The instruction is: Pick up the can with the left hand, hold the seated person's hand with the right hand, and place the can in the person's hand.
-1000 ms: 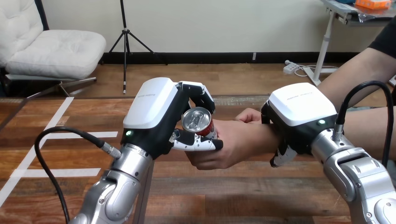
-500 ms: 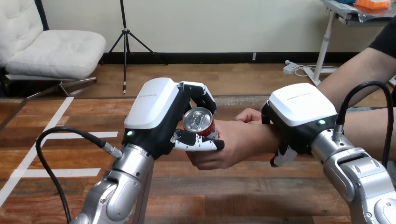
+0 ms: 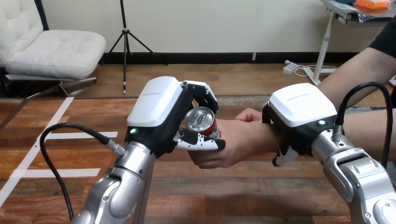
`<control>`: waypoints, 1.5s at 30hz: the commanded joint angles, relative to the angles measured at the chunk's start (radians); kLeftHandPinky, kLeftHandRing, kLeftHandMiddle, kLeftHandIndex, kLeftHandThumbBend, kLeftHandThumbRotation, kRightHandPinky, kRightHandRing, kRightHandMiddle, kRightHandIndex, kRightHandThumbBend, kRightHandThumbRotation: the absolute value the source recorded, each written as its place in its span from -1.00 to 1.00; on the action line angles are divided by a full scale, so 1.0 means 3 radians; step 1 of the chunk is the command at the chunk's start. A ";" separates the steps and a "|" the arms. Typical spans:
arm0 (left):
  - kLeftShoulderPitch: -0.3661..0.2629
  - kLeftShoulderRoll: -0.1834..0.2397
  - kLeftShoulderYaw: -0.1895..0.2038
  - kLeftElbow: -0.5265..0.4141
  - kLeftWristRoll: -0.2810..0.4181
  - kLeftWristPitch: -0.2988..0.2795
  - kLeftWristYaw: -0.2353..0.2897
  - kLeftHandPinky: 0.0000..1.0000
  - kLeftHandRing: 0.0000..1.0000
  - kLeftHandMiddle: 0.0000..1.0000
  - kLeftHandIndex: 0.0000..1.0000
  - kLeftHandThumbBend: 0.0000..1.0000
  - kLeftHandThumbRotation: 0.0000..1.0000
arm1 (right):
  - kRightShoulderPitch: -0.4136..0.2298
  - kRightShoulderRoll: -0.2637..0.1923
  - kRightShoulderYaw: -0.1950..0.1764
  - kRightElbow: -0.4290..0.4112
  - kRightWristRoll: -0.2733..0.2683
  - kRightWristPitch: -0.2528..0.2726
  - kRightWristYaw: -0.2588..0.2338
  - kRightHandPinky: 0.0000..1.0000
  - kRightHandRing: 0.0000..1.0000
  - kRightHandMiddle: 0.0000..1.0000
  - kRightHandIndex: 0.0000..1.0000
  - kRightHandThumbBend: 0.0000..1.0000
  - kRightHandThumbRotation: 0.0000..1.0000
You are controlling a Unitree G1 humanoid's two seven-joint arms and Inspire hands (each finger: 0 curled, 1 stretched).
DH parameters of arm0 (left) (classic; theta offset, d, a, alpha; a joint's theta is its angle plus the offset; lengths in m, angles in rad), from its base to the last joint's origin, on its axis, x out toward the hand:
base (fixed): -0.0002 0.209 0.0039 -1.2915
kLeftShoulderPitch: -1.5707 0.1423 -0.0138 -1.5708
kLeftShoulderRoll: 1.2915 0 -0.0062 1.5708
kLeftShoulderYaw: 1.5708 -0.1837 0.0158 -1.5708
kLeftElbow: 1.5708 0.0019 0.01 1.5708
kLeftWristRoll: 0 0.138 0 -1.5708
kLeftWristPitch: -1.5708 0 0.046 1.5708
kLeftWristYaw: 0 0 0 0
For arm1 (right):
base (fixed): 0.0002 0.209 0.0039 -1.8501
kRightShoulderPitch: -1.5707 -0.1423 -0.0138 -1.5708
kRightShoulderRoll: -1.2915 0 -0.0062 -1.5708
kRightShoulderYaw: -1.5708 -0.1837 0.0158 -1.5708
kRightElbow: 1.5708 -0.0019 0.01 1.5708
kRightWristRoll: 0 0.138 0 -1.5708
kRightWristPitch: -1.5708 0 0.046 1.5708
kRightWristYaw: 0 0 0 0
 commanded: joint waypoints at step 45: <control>-0.0220 -0.0039 -0.0162 -0.0058 0.0221 0.0034 0.0105 1.00 1.00 1.00 1.00 1.00 -0.03 | -0.0297 -0.0069 -0.0029 0.0200 -0.0177 -0.0154 -0.0183 0.64 0.77 0.81 0.75 0.80 -0.86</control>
